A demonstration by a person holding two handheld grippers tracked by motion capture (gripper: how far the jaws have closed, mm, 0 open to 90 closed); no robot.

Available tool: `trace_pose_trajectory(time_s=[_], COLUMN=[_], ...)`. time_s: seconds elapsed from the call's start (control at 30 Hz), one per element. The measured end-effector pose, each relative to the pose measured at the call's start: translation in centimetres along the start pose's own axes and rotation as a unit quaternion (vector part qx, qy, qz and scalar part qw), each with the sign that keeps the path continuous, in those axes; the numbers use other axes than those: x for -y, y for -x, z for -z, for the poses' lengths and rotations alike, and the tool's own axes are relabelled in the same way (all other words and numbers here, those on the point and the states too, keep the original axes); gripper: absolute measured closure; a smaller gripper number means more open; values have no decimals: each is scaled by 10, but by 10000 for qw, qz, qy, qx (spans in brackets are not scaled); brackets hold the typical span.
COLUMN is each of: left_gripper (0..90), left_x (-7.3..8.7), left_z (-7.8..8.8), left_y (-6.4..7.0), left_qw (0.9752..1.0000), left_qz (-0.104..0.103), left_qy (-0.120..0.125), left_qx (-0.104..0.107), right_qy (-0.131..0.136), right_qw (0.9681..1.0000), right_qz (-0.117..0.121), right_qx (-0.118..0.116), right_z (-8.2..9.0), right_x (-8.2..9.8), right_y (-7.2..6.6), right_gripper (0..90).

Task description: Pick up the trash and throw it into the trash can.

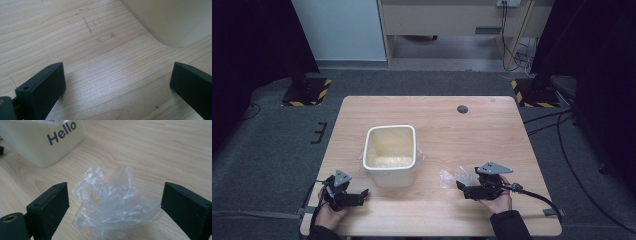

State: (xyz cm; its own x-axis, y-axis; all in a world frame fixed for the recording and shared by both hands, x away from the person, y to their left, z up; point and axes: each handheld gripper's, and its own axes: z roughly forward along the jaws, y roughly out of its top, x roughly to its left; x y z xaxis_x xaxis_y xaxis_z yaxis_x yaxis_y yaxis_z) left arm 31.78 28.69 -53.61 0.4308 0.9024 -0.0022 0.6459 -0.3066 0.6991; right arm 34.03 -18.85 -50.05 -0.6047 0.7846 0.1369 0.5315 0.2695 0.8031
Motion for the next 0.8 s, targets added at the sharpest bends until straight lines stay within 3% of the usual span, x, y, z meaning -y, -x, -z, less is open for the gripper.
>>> trace_pose_trajectory(time_s=[0.3,0.5,0.8], left_gripper=[0,0,0], left_x=[0,0,0], left_z=[0,0,0], left_y=[0,0,0], left_qw=[10000,10000,10000], left_qz=[0,-3,-4], left_qy=[1,0,0], left_qx=[1,1,3], right_qy=[-464,-521,-485], right_qw=[9988,9985,9986], right_qz=[137,172,226], right_qx=[55,75,9], right_z=[-17,-20,-19], right_x=[10,12,11], right_y=[-2,-2,-1], right_gripper=[90,131,329])
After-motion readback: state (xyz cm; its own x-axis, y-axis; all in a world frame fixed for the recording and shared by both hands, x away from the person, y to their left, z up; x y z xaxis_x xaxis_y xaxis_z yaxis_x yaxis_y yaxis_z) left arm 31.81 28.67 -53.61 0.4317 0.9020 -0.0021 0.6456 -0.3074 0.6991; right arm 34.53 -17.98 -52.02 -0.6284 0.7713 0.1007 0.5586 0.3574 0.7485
